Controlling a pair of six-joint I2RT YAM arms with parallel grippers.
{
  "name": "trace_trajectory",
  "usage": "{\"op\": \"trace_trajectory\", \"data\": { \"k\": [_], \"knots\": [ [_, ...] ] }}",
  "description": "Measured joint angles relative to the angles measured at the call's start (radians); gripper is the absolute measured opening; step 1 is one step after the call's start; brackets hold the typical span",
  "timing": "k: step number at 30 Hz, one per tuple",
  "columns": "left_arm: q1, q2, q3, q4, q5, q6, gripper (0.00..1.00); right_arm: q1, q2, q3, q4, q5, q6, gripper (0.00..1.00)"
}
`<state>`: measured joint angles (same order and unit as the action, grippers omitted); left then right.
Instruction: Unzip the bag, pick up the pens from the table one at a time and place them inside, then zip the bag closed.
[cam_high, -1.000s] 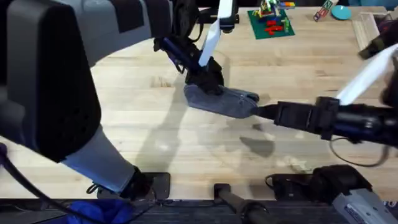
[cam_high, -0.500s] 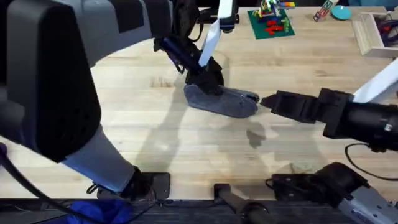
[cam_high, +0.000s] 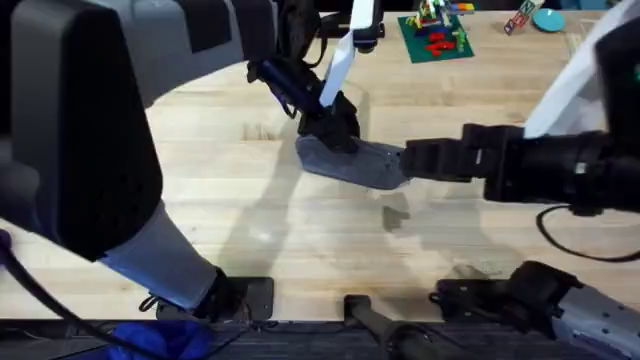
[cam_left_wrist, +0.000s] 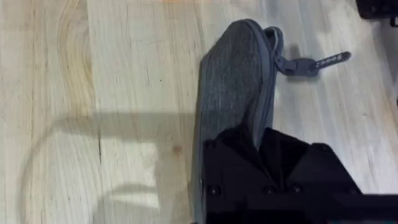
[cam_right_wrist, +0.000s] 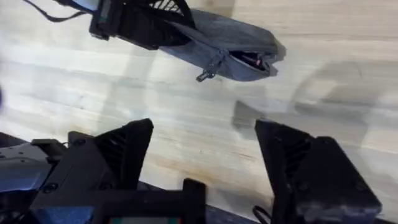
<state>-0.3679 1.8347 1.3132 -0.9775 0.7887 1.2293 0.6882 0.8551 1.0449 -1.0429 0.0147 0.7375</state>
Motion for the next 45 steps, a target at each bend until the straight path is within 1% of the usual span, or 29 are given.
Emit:
{"op": "trace_trajectory", "data": {
  "k": [3,4,7,10,19,23,29,37,42,43,45],
  "knots": [
    [0.000,0.000,0.000,0.000,0.000,0.000,0.041,0.061,0.020,0.002,-0.006,0.055,0.057,0.996],
    [0.000,0.000,0.000,0.000,0.000,0.000,0.041,0.128,0.049,0.002,-0.006,0.118,0.116,0.996],
    [0.000,0.000,0.000,0.000,0.000,0.000,0.041,0.178,0.087,0.002,-0.001,0.178,0.165,0.997],
    [0.000,0.000,0.000,0.000,0.000,0.000,0.041,0.204,0.125,0.003,0.049,0.214,0.194,0.997],
    [0.000,0.000,0.000,0.000,0.000,0.000,0.041,0.210,0.191,0.005,0.169,0.257,0.231,0.998],
    [0.000,0.000,0.000,0.000,0.000,0.000,0.041,0.210,0.251,0.007,0.175,0.281,0.253,0.998],
    [0.000,0.000,0.000,0.000,0.000,0.000,0.042,0.211,0.337,0.007,0.159,0.321,0.345,0.997],
    [0.000,0.000,0.000,0.000,0.000,0.000,0.042,0.212,0.365,0.007,0.139,0.364,0.437,0.995],
    [0.000,0.000,0.000,0.000,0.000,0.000,0.042,0.212,0.379,-0.009,0.194,0.367,0.465,0.996],
    [0.000,0.000,0.000,0.000,0.000,0.000,0.041,0.212,0.379,-0.035,0.219,0.367,0.483,0.996],
    [0.000,0.000,0.000,0.000,0.000,0.000,0.041,0.212,0.379,-0.053,0.236,0.367,0.491,0.996]
  ]
}}
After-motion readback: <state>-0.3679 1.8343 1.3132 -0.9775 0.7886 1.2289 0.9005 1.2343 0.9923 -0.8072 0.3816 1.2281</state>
